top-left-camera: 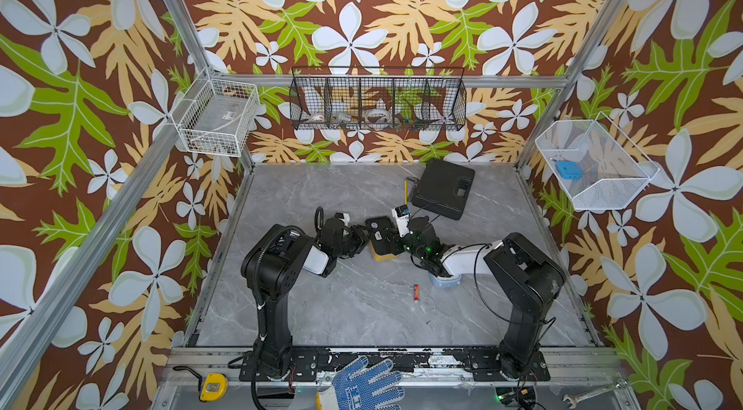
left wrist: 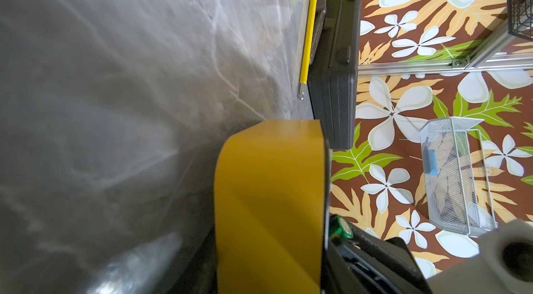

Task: Insert the battery into the alarm
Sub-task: Install the battery in the alarm.

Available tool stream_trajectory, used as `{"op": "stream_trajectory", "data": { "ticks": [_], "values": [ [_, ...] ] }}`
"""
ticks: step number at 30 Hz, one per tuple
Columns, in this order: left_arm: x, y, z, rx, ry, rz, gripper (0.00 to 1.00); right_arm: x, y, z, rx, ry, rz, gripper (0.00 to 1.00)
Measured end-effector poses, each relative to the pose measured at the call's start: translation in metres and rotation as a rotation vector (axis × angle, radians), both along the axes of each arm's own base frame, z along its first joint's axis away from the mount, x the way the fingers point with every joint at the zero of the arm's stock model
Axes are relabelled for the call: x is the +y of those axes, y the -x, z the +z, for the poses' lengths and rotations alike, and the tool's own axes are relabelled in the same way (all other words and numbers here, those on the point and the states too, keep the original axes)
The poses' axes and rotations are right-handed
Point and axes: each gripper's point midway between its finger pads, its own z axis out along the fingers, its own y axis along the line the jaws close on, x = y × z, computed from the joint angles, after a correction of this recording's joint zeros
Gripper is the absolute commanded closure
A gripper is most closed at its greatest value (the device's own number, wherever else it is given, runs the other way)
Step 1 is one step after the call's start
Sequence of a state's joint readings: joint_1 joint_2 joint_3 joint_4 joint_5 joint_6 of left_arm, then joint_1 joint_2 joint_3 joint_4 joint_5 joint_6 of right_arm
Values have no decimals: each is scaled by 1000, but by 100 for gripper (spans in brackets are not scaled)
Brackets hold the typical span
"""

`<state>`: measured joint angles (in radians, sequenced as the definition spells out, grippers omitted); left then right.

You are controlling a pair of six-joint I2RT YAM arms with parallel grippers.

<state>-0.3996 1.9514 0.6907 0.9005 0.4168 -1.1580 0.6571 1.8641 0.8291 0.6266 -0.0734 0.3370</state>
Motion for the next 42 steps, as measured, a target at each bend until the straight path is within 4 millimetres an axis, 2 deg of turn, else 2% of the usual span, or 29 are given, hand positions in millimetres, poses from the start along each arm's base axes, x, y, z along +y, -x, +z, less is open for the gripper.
{"op": "stream_trajectory", "data": {
  "ticks": [4,6,10,18,22,25,28,30,33,38,42],
  "values": [
    [-3,-2,1,-4,-14,-21,69,-1,1,1,0,4,-3,76],
    [-4,-5,3,-15,-25,-30,68,-3,6,-6,28,25,6,70],
    [-6,-6,3,-31,-46,-51,68,-5,8,-3,39,39,5,56],
    [-16,-15,7,-62,-73,-110,67,-5,7,6,64,74,19,40],
    [-17,-19,7,-65,-87,-133,62,-8,3,20,60,57,22,38],
    [-16,-21,6,-56,-92,-148,58,-20,-6,37,49,39,-8,39],
    [-16,-24,4,-45,-104,-170,54,-23,-24,54,48,23,-25,41],
    [-15,-26,1,-34,-119,-181,51,-22,-35,58,66,29,-30,42],
    [-11,-27,-6,-22,-170,-186,47,-20,-39,47,126,59,-21,42],
    [-10,-30,-6,-52,-207,-207,40,-29,-32,9,261,121,-29,42],
    [-8,-29,-4,-59,-222,-209,35,-36,-28,-6,338,115,-37,44]
  ]
}}
